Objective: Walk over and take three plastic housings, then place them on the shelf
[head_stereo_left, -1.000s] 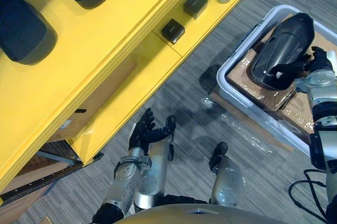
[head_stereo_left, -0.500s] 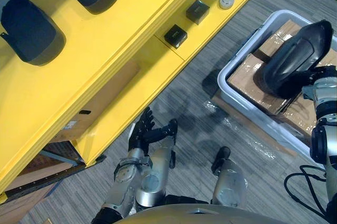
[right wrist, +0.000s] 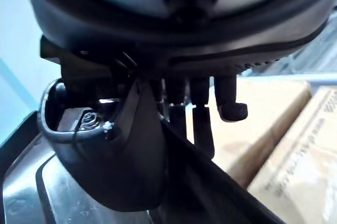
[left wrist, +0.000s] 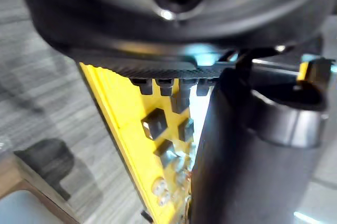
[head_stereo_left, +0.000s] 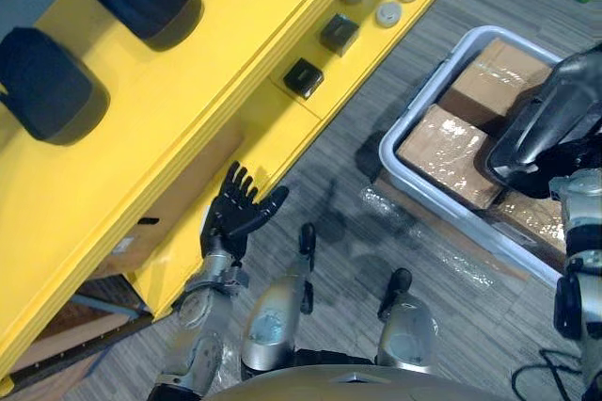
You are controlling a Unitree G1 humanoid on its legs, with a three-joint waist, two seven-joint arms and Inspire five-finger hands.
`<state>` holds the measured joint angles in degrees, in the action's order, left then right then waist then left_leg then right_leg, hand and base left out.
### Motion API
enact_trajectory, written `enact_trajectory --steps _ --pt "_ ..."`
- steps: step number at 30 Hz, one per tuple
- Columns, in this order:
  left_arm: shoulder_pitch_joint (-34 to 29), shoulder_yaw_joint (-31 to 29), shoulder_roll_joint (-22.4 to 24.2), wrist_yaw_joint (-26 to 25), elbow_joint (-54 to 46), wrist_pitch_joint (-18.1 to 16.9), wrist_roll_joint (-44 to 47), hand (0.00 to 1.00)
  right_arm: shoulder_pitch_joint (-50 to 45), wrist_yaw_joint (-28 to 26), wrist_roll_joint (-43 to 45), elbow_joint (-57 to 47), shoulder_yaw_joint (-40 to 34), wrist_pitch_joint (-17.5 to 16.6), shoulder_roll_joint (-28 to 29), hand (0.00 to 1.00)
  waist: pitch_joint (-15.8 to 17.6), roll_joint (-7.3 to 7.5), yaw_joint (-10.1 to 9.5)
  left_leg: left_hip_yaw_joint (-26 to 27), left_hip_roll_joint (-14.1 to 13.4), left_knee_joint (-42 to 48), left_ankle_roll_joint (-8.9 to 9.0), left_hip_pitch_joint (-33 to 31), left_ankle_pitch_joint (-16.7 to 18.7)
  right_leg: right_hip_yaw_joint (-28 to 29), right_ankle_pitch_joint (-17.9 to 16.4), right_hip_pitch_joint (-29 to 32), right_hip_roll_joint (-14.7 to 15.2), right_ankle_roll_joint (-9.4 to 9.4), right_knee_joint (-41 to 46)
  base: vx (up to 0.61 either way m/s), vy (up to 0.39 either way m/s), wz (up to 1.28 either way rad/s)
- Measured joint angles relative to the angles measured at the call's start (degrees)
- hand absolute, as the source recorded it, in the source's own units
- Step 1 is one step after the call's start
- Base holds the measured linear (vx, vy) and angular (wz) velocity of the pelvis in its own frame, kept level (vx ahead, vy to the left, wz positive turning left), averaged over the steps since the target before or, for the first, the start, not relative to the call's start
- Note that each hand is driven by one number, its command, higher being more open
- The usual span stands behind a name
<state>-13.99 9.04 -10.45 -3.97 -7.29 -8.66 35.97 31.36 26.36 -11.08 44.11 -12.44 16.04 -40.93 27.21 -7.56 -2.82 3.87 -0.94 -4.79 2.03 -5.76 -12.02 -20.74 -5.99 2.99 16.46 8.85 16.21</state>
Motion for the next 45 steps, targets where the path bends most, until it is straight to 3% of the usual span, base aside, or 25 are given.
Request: enact_trajectory --steps 3,7,11,15,20,33,40,45 --pt "1.04 -0.28 -0.88 4.26 -2.80 0.30 -0.70 1.00 -5.04 1.83 -2.76 -7.35 -0.02 -1.81 4.14 0.00 -2.32 1.06 1.07 1.50 -0.99 -0.01 0.33 0.61 1.39 0.74 1.28 -1.11 -1.39 -0.10 -3.07 0.04 -0.047 -0.27" --pt "5.38 3.01 -1.25 9.09 -4.20 4.38 -3.64 1.00 -10.66 1.95 -6.97 -15.60 0.21 -2.04 8.91 0.00 -5.61 3.33 2.01 3.64 -1.62 0.03 0.09 2.67 2.66 1.87 2.78 -3.68 -2.42 0.09 -6.69 0.07 -0.039 -0.23" --pt "9.59 7.10 -1.93 10.38 -3.67 9.20 -5.42 1.00 -12.87 1.62 -11.29 -21.62 2.65 -3.68 11.51 0.00 -8.20 4.87 3.38 5.68 -2.05 0.54 0.35 5.16 4.07 2.91 3.94 -6.23 -2.90 0.41 -9.27 0.08 -0.026 -0.32" --pt "16.00 11.03 -1.79 10.29 3.16 11.46 -6.23 1.00 -14.32 1.48 -15.07 -24.58 5.50 -8.34 13.35 0.00 -11.92 5.77 4.29 8.91 -3.19 -0.22 0.98 8.34 6.13 5.02 5.67 -8.40 -3.88 0.06 -12.18 0.05 0.001 -0.42" --pt "22.61 14.35 -1.11 9.63 12.11 11.60 -7.62 1.00 -15.32 2.12 -15.60 -26.38 8.24 -14.77 14.51 0.00 -14.49 6.82 6.23 10.56 -4.12 -0.26 1.58 10.03 6.20 6.34 6.11 -9.12 -4.81 -0.48 -13.08 0.02 -0.020 -0.21" --pt "25.99 17.62 0.01 8.31 12.51 11.01 -7.35 1.00 -16.00 2.83 -15.65 -29.43 14.60 -27.47 16.74 0.00 -17.91 7.33 6.35 9.87 -4.07 -0.33 1.57 10.18 5.34 6.00 7.64 -10.77 -5.25 -0.93 -16.08 -0.04 0.009 0.01" --pt "28.20 17.62 1.71 0.82 14.88 10.48 -6.44 1.00 -16.00 -0.14 -15.58 -29.44 19.56 -29.40 17.97 0.00 -18.35 8.13 6.10 9.74 -4.21 -0.35 1.86 10.04 4.65 5.35 7.87 -11.04 -5.65 -0.91 -16.56 -0.03 0.005 0.03" --pt "28.25 16.58 2.41 -2.57 16.01 7.04 -3.24 1.00 -16.04 -1.31 -15.54 -29.44 21.81 -29.39 20.89 0.00 -19.03 9.47 5.97 9.59 -4.43 -0.35 1.52 9.54 4.15 5.02 8.61 -11.12 -5.81 -1.12 -17.48 0.01 -0.001 0.02"
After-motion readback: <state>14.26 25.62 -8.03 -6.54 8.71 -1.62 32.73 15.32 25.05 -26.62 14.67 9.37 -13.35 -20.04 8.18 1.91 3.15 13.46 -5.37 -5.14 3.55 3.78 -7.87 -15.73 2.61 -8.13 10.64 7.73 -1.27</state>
